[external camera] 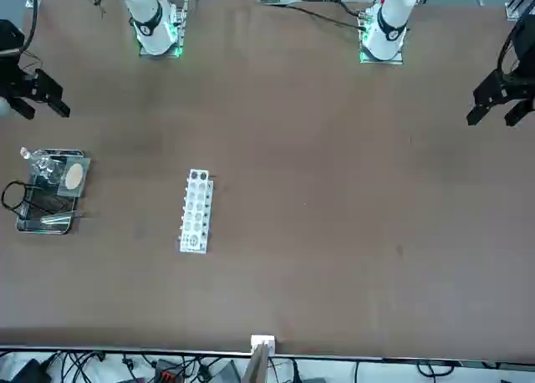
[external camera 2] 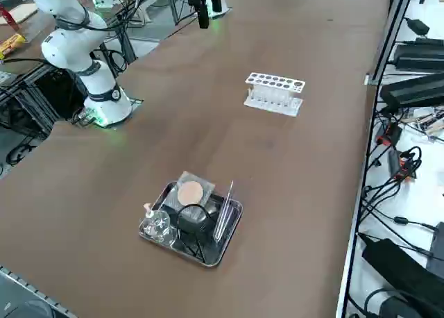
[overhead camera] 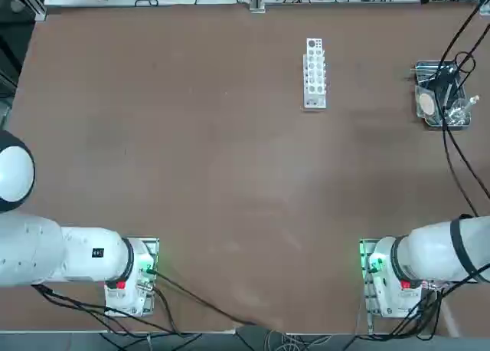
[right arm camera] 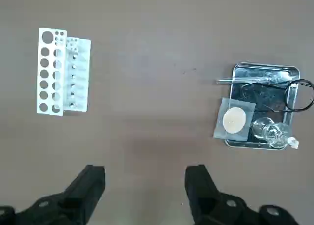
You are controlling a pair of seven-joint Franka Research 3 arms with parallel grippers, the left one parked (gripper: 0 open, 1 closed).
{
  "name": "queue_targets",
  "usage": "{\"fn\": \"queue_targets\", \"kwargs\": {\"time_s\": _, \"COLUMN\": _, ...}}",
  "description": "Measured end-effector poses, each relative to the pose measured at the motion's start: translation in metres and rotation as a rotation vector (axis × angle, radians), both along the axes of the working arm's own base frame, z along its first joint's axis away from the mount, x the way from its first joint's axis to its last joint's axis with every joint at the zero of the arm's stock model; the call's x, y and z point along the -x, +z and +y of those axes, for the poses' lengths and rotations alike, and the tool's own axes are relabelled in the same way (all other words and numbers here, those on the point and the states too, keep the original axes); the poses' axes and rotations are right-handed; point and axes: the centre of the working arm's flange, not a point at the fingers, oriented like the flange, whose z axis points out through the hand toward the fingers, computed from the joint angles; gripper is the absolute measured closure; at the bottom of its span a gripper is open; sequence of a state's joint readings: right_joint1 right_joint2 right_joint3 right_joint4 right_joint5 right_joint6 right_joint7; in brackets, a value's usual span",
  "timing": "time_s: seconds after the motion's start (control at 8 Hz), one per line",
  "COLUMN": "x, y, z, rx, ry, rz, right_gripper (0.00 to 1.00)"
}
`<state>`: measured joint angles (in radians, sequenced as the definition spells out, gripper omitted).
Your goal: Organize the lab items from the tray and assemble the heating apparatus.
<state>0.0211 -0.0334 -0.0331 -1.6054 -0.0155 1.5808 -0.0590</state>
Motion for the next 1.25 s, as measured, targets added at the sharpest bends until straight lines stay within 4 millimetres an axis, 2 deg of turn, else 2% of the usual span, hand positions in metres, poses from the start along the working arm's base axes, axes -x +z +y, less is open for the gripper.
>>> {"fn": "queue_targets", "kwargs": {"time_s": 0.62, "x": -0.003, "y": -0.004, "z": 0.001, "rx": 0.003, "ry": 0.002, "rz": 0.006, "right_gripper": 0.00}}
{"fn": "queue_targets", "kwargs": {"time_s": 1.0, "x": -0.024, "y": -0.029, "z": -0.009, "rx": 0.016, "ry": 0.093, "rz": 0.000, "right_gripper": 0.00}}
{"fn": "queue_targets", "kwargs": {"time_s": 1.25, "x": -0.039, "y": -0.048, "z": -0.032, "rx": 0.022, "ry": 0.230, "rz": -0.002, "right_gripper": 0.00}}
